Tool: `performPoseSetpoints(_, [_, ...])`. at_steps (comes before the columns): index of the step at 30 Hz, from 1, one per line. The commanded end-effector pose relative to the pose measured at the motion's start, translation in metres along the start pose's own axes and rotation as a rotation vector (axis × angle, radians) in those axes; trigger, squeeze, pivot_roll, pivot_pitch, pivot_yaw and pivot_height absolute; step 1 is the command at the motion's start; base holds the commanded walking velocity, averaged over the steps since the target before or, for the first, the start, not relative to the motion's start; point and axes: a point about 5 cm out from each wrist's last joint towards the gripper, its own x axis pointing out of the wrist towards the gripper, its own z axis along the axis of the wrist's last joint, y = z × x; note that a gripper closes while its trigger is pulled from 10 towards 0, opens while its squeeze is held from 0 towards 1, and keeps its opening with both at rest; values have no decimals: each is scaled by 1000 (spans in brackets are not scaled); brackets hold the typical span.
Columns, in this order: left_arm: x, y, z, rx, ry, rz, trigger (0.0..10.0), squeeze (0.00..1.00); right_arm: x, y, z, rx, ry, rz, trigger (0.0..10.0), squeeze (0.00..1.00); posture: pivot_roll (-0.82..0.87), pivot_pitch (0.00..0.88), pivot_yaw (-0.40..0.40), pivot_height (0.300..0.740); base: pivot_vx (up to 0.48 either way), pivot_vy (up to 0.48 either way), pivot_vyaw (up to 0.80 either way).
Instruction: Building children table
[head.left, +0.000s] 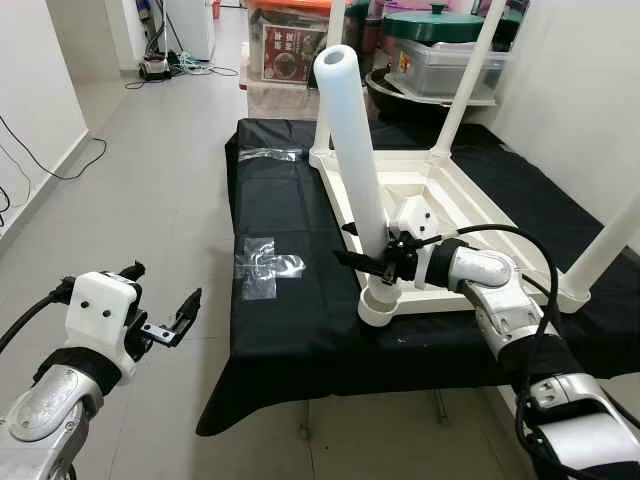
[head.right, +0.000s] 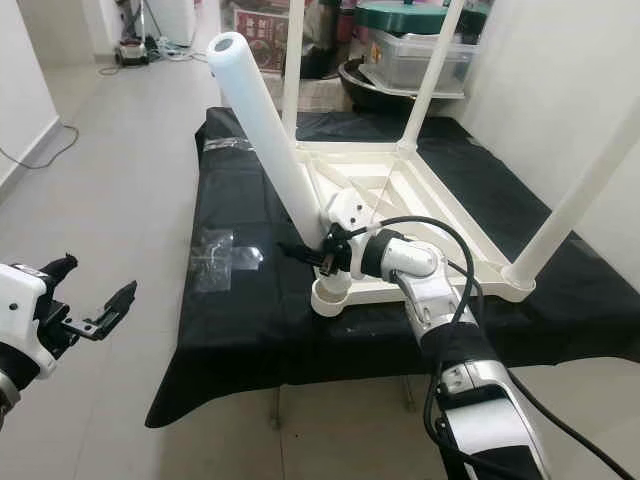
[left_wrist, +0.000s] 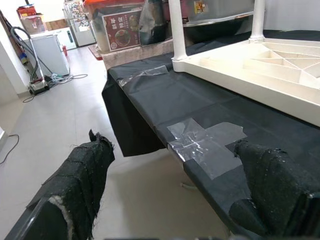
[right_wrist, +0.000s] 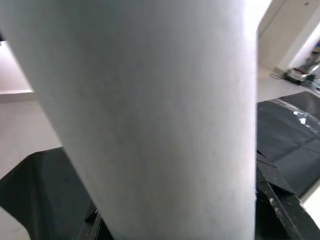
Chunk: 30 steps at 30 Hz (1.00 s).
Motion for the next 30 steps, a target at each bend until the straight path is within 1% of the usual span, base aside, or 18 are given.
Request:
performPoseSetpoints(1, [0, -1, 2, -6, -3, -3, 10000, 0, 0, 4, -1, 27, -15, 29, 0, 0, 140, 0, -104, 740, 0, 0, 0])
performPoseSetpoints(4, [-1, -1, 2, -14, -2, 0, 10000, 0, 1, 9, -2, 90, -39, 53, 0, 0, 143, 0, -106, 740, 0, 0, 0])
performPoseSetpoints(7, [-1, 0, 2, -23, -2, 5, 10000, 0, 1, 10, -2, 104, -48, 63, 0, 0, 146, 0, -108, 740, 0, 0, 0])
performPoseSetpoints(9, [-2, 0, 2, -30, -3, 5, 10000, 0, 2, 12, -4, 136, -53, 71, 0, 0, 148, 0, -110, 740, 0, 0, 0])
performPoseSetpoints(11, [-2, 0, 2, -30, -3, 5, 10000, 0, 2, 12, -4, 136, -53, 71, 0, 0, 148, 0, -110, 740, 0, 0, 0])
performPoseSetpoints(13, [-2, 1, 3, -37, -4, 8, 10000, 0, 4, 13, -7, 192, -70, 64, 0, 0, 152, 0, -113, 740, 0, 0, 0])
performPoseSetpoints(14, [-2, 1, 3, -37, -4, 8, 10000, 0, 4, 13, -7, 192, -70, 64, 0, 0, 152, 0, -113, 740, 0, 0, 0])
performPoseSetpoints(16, [-2, 1, 3, -38, -3, 14, 10000, 0, 7, 13, -10, 225, -79, 48, 0, 0, 156, 0, -115, 740, 0, 0, 0])
performPoseSetpoints(21, [-3, 2, 3, -38, -1, 20, 10000, 0, 9, 16, -14, 229, -76, 40, 0, 0, 162, 0, -116, 740, 0, 0, 0])
performPoseSetpoints(24, [-4, 3, 1, -36, 7, 27, 10000, 0, 12, 20, -18, 213, -76, 17, 0, 0, 168, 0, -116, 740, 0, 0, 0])
performPoseSetpoints(25, [-4, 3, 0, -32, 15, 32, 10000, 0, 14, 20, -20, 200, -72, -16, 0, 0, 168, 0, -116, 740, 0, 0, 0])
performPoseSetpoints(26, [-4, 3, 0, -32, 15, 32, 10000, 0, 14, 20, -20, 200, -72, -16, 0, 0, 168, 0, -116, 740, 0, 0, 0])
performPoseSetpoints(28, [-4, 3, -1, -33, 16, 32, 10000, 0, 15, 19, -21, 207, -68, -20, 0, 0, 168, 0, -116, 740, 0, 0, 0])
performPoseSetpoints(30, [-4, 3, -1, -39, 19, 25, 10000, 0, 17, 19, -23, 240, -72, -35, 0, 0, 171, 0, -115, 740, 0, 0, 0])
